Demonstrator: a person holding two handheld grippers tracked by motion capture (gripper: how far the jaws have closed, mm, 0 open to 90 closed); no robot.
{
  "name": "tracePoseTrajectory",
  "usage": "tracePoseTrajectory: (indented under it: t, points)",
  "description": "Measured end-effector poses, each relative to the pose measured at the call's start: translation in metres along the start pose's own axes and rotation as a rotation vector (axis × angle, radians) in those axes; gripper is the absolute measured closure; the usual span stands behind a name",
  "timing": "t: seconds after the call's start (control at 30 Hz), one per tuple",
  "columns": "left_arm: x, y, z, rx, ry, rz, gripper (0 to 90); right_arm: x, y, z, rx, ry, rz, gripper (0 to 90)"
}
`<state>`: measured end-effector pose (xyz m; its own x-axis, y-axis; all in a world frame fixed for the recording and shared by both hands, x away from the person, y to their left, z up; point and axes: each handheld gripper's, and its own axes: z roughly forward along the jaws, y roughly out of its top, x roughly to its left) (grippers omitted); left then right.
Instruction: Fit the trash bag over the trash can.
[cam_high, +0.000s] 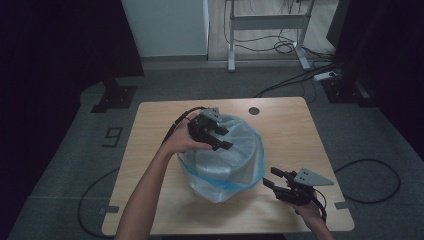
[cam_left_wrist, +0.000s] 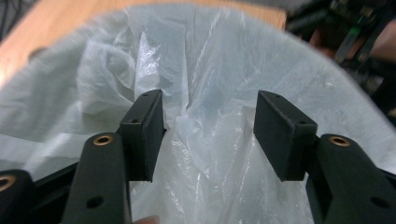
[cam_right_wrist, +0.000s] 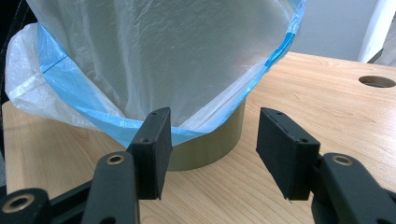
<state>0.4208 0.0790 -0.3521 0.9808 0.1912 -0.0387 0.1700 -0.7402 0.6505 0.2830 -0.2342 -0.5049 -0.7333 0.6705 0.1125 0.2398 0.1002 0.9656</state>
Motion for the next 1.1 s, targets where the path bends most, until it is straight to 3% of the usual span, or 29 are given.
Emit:
tracePoseTrajectory:
  t: [0.07,0.43,0.57,0.67,0.73,0.8,0.9,1.1]
  points:
    - [-0.001,0.001,0.002,0.02,0.002,0.005,43.9,0.0,0.0,0.0,0.002,0.0,0.0,44.2]
    - [-0.007,0.011,0.024,0.24,0.049,0.035,43.2,0.002,0.0,0.002,0.012,0.006,-0.007,44.2]
    - [-0.008,0.012,0.027,0.269,0.068,0.04,40.9,0.001,-0.001,0.002,0.017,0.007,-0.007,44.2]
    - [-0.008,0.012,0.024,0.239,0.073,0.042,38.8,0.001,-0.001,0.002,0.02,0.007,-0.009,44.1]
    - [-0.009,0.011,0.013,0.158,0.076,0.04,38.1,0.001,-0.001,0.002,0.024,0.004,-0.007,44.0]
    - [-0.009,0.01,0.007,0.132,0.073,0.04,38.3,0.001,-0.002,0.002,0.025,0.004,-0.007,44.0]
    - [-0.009,0.005,-0.013,0.056,0.067,0.025,39.1,0.001,-0.002,0.002,0.023,0.002,-0.006,44.0]
    - [-0.01,-0.007,-0.027,0.058,0.066,0.008,41.4,0.002,-0.002,0.003,0.027,0.001,-0.007,44.0]
